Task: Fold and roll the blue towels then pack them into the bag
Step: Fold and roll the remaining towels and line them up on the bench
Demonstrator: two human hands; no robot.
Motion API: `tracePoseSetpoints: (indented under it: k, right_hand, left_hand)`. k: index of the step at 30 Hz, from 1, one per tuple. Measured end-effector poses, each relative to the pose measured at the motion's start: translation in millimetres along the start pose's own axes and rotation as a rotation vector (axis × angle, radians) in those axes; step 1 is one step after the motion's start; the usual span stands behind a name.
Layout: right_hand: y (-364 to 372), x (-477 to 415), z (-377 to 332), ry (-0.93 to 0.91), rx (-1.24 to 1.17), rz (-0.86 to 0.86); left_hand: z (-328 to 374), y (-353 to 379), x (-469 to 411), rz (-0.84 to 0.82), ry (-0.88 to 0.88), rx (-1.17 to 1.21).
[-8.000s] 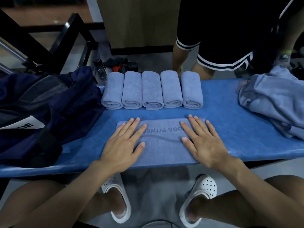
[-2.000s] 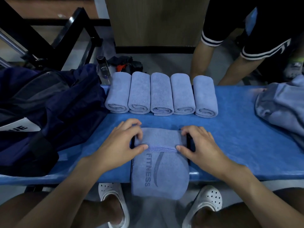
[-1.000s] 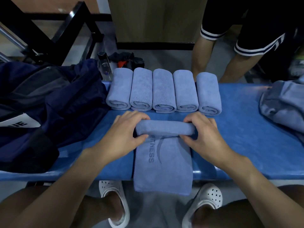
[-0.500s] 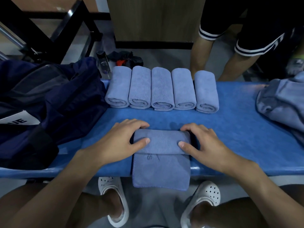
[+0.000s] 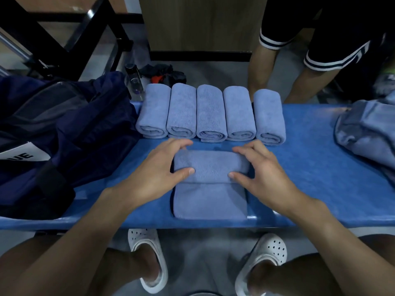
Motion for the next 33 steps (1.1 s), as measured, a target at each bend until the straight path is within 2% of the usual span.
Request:
tracePoseSetpoints:
  k: [3, 5, 8, 12, 15, 21, 26, 29, 33]
  right_hand:
    - [-2.1, -2.0, -8.8, -0.096, 0.101, 0.082]
    - [-4.1, 1.0, -10.7, -0.124, 0.094, 0.036]
    - [-6.4, 8.3, -8.5, -0.106, -0.005, -0.054]
    - [-5.2, 13.6, -11.9, -0.099, -0.253, -0.008]
    - [-3.7, 14.9, -12.4, -0.082, -0.297, -0.028]
    - [-6.3, 21.5, -8.2, 0.080, -0.209, -0.282]
    - [-14.0, 12.9, -20.7, 0.078, -0.087, -0.440]
    - [-15.5, 4.3, -29.4, 0.065, 0.020, -0.506]
    - [-14.4, 1.3, -41.2, 0.096, 0.079, -0.511]
  left_hand:
    - [1.0, -0.1, -2.4, 0.074, 0.083, -0.043]
    - [0.6, -0.3, 0.6, 0.064, 0.124, -0.066]
    - [1.7, -1.7, 7.6, -0.008, 0.161, -0.060]
    - [5.9, -1.6, 17.3, -0.106, 0.146, 0.101]
    - [8.9, 2.1, 20.5, -0.115, 0.140, 0.190]
    - [5.0, 3.6, 22.5, -0.243, 0.034, 0.104]
    - [8.3, 3.2, 22.3, -0.280, 0.012, -0.044]
    - [8.7, 3.3, 24.4, -0.304, -0.042, -0.012]
    - [12.8, -3.0, 27.9, -0.223, -0.054, 0.116]
Point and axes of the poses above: each hand's wrist, its own x-axis away from the middle knuckle, its own y-axis out of the palm, z = x × y, the point moved 1 cm from there along -x, towards the middle knuckle, and after that the axes turned 4 degrees about -y, right-handed, at the moved point
